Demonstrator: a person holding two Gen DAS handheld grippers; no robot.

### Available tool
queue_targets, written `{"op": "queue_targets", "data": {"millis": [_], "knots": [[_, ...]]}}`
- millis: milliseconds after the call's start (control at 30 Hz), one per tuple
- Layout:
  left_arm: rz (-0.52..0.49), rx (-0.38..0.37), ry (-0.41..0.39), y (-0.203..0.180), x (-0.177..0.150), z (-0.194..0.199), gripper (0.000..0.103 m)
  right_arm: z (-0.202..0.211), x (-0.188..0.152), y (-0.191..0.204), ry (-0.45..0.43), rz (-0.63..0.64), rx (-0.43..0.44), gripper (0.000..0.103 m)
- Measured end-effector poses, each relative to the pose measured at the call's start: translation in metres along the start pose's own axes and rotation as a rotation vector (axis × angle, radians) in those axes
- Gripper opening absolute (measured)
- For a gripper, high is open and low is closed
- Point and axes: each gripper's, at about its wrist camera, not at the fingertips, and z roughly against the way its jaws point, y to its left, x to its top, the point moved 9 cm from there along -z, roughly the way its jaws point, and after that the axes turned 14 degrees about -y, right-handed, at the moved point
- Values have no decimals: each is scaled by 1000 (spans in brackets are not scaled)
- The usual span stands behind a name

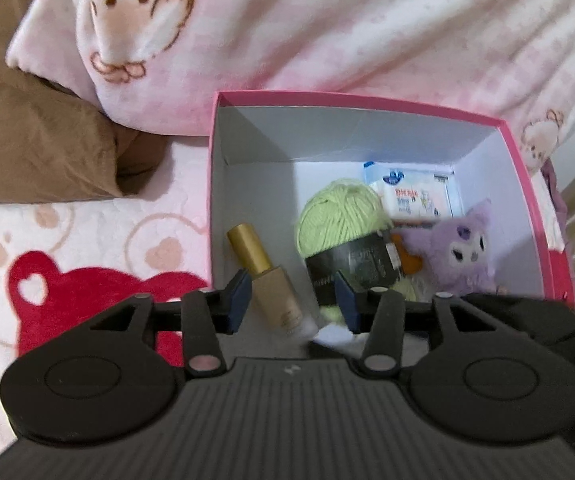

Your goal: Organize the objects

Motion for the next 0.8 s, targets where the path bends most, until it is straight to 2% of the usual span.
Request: {"op": "queue_targets", "data": {"millis": [233,300,367,600,800], "knots": [[-68,32,8,-6,-6,61,73,85,11,-5,-71,55,-80,50],[-81,35,-10,-6,-8,82,81,105,13,-1,-92,72,-104,50],[-81,39,-38,-5,-8,103,85,121,16,9,-114,104,-121,51],[-65,59,-105,-1,-12,164,87,162,18,39,-168,123,-124,64],[-71,69,-131,-3,-26,197,91,188,11,46,-176,108,-167,69]]}}
